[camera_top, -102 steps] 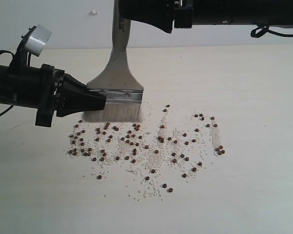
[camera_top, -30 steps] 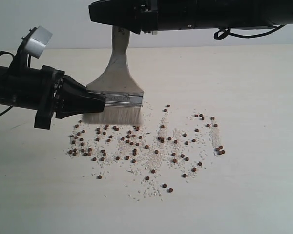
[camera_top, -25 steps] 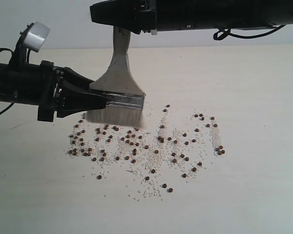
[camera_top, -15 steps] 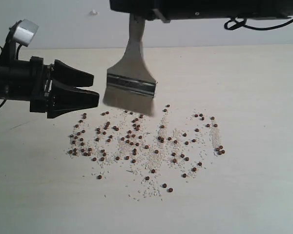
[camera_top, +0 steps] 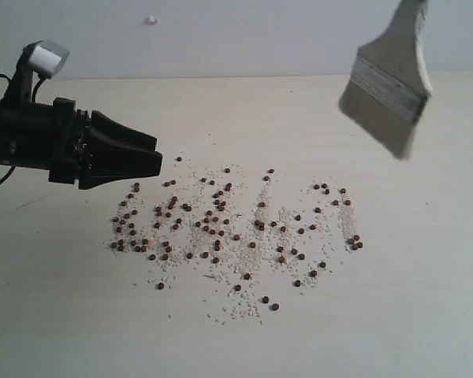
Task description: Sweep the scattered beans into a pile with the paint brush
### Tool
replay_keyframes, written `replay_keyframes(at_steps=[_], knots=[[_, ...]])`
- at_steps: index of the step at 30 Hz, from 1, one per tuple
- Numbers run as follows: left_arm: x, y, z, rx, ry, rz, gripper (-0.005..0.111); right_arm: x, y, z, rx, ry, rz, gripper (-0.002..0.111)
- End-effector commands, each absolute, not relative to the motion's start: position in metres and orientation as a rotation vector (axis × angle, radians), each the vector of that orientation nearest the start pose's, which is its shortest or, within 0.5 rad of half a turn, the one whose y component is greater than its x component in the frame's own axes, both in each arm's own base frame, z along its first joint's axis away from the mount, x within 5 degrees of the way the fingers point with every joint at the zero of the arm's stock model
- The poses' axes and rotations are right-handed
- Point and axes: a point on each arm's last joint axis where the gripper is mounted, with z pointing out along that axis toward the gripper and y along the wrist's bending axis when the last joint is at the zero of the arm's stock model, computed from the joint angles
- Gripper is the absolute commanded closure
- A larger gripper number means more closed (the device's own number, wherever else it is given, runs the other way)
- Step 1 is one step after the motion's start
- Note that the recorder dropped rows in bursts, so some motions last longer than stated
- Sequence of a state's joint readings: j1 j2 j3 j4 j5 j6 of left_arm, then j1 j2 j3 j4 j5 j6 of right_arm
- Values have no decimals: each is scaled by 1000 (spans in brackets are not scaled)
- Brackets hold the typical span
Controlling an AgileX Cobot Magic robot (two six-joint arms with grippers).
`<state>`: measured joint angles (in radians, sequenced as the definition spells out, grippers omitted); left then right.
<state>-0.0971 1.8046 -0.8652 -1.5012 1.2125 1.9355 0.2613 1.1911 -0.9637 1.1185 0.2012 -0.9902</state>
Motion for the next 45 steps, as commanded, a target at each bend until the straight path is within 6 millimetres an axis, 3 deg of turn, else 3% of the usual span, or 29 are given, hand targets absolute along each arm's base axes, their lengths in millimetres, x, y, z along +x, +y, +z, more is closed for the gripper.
replay_keyframes(at_steps=[1,7,13,24,31,38,45], knots=[[284,-116,186,1121,1858,-1274,105,213,52,335,-49,1764,273,108],[279,-114,193,1004,1964,-1342,107,181,32,305,60,1745,174,108],[256,-106,221,813,1891,-1315,107,166,31,291,82,1742,248,108],[190,-71,273,406,1847,-766,107,165,35,290,92,1740,324,108],[130,-43,295,177,1680,-509,107,165,35,291,128,1730,350,108],[75,-20,294,4,1466,-372,107,162,37,279,66,1790,329,108],[51,-5,282,-79,1354,-243,107,161,39,275,25,1831,327,108]])
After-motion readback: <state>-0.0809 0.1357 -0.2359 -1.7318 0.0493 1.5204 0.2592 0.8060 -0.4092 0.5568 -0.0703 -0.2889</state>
